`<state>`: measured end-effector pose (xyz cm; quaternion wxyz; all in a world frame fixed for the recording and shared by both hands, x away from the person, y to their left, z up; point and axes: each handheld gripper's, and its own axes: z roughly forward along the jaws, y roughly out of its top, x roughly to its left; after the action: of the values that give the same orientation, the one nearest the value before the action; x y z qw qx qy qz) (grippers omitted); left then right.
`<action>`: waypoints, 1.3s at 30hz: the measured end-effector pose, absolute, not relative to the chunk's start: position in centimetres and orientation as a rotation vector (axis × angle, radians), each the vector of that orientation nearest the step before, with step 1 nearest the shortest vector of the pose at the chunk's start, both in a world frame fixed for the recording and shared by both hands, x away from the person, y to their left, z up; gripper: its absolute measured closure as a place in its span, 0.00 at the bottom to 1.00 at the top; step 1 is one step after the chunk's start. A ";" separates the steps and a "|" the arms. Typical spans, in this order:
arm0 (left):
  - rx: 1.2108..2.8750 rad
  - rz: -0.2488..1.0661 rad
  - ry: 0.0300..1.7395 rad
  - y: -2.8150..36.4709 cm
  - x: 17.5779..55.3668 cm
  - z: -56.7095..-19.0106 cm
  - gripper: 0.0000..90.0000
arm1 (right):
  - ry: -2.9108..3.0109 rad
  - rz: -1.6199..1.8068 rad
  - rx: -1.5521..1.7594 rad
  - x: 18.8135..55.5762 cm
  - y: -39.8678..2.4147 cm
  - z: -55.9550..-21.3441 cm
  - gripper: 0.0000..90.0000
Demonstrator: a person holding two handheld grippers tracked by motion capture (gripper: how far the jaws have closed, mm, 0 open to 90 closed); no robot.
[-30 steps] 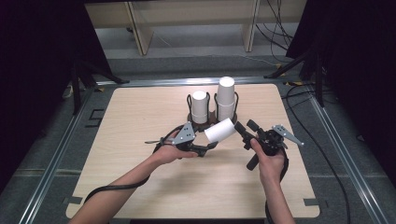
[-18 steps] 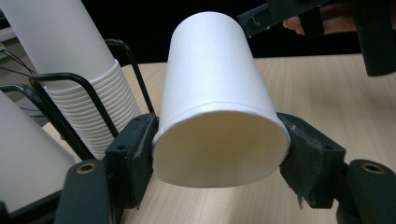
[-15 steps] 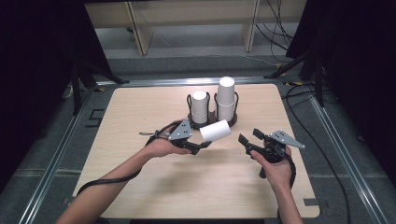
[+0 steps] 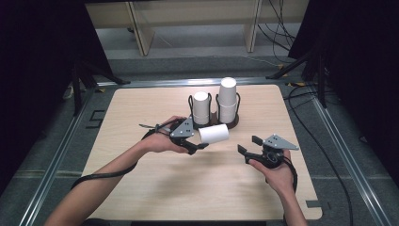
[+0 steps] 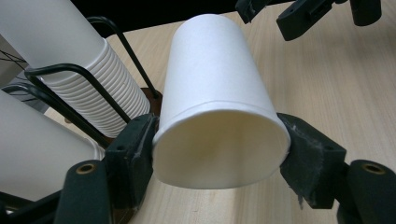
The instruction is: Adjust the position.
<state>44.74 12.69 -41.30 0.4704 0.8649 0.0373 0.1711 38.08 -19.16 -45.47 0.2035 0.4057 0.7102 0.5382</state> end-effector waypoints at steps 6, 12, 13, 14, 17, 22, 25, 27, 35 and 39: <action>2.107 0.425 0.092 12.5 44.8 -40.8 0.35 | 1.991 1.491 1.142 37.9 -19.4 -45.4 0.30; 2.124 0.420 0.063 12.3 44.9 -40.6 0.35 | 2.005 1.483 1.128 37.8 -19.4 -45.1 0.30; 2.131 0.418 0.058 12.3 44.9 -40.6 0.35 | 2.009 1.489 1.166 37.6 -19.2 -45.1 0.30; 2.136 0.424 0.049 12.3 44.9 -40.6 0.35 | 2.003 1.498 1.169 37.6 -19.1 -45.1 0.30; 2.169 0.422 0.030 12.3 45.0 -40.4 0.35 | 2.033 1.462 1.119 37.7 -19.3 -45.1 0.30; 2.220 0.411 0.009 12.3 45.2 -39.9 0.35 | 2.071 1.452 1.074 37.8 -18.9 -45.2 0.30; 2.255 0.401 -0.004 12.2 45.3 -39.8 0.35 | 2.101 1.419 1.049 37.9 -18.7 -45.3 0.30; 2.267 0.409 -0.022 12.1 45.3 -39.8 0.35 | 2.130 1.418 1.050 37.8 -18.6 -45.3 0.30; 2.345 0.378 -0.083 11.6 45.5 -39.3 0.35 | 2.204 1.397 1.013 37.8 -17.9 -45.3 0.30; 2.384 0.374 -0.101 11.5 45.5 -39.1 0.35 | 2.221 1.388 0.995 37.9 -17.7 -45.3 0.30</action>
<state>45.47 11.53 -39.12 0.3553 0.9226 -0.0391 0.1448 37.89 -17.71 -45.30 0.1692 0.3500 0.7812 0.4884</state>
